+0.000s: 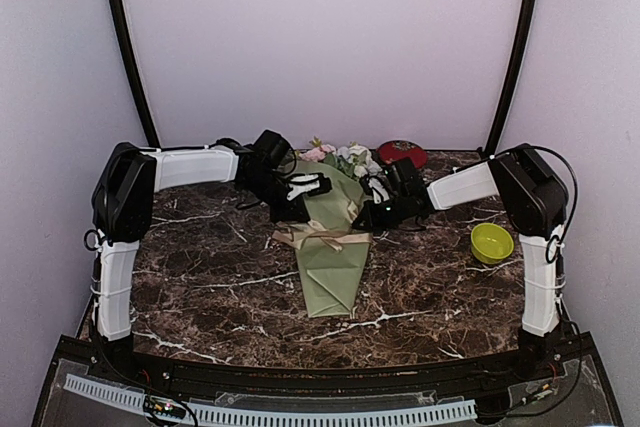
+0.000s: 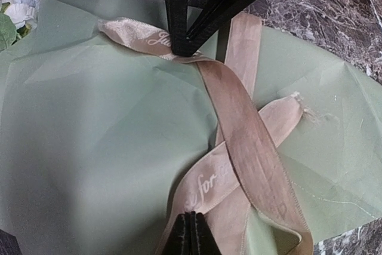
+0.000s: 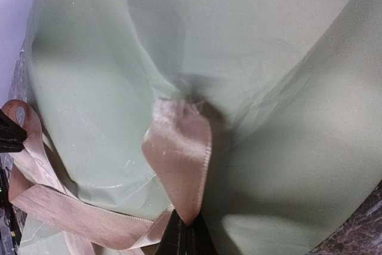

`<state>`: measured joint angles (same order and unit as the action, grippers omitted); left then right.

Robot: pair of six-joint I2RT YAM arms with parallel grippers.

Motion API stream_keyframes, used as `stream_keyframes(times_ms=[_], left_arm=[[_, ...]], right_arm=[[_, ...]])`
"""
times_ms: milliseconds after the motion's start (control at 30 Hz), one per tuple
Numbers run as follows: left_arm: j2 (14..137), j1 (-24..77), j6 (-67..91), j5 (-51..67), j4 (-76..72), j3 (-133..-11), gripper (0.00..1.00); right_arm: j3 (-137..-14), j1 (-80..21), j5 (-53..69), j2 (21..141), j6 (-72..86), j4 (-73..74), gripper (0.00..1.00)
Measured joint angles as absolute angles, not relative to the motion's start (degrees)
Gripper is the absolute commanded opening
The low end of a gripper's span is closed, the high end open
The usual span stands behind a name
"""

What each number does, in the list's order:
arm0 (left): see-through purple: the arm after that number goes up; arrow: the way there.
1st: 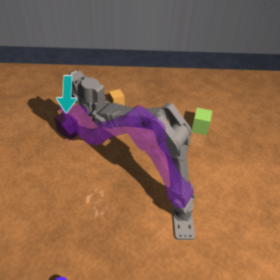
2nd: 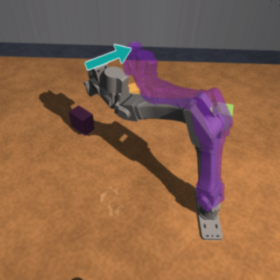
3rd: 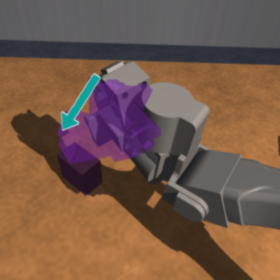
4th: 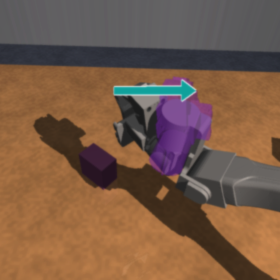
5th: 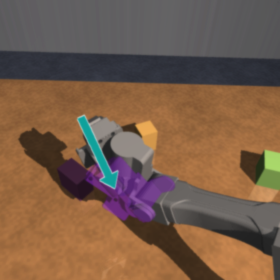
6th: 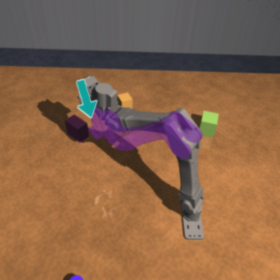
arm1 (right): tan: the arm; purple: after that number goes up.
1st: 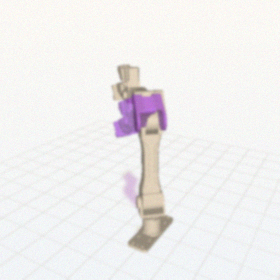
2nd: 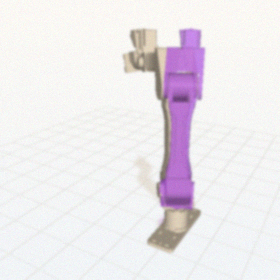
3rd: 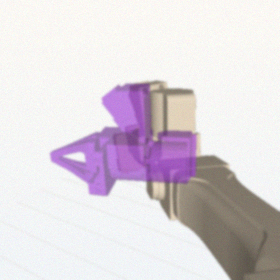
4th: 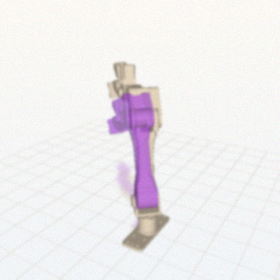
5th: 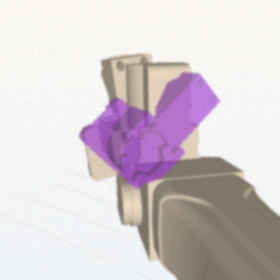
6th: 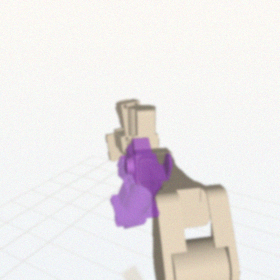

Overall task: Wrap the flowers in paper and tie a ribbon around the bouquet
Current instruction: Cross the ribbon over the folded bouquet.

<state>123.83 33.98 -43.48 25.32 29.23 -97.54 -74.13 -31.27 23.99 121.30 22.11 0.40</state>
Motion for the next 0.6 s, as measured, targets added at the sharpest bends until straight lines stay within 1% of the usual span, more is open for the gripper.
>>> stream_keyframes(times_ms=[200,367,467,600], left_arm=[[123.8,34.0,-42.7,21.6,28.9,-97.5,0.0],[122.8,33.9,-38.5,18.2,23.8,-96.1,0.0],[118.4,33.6,-35.3,18.7,18.6,-91.2,0.0],[108.1,33.5,-30.9,20.8,10.6,-82.1,0.0]], right_arm=[[-74.1,-31.3,24.0,121.3,21.9,0.5,0.0],[-74.5,-31.3,24.0,121.3,21.9,0.8,0.0],[-76.0,-31.3,24.0,121.3,21.9,1.9,0.0],[-80.2,-31.3,24.0,121.8,21.7,2.8,0.0]])
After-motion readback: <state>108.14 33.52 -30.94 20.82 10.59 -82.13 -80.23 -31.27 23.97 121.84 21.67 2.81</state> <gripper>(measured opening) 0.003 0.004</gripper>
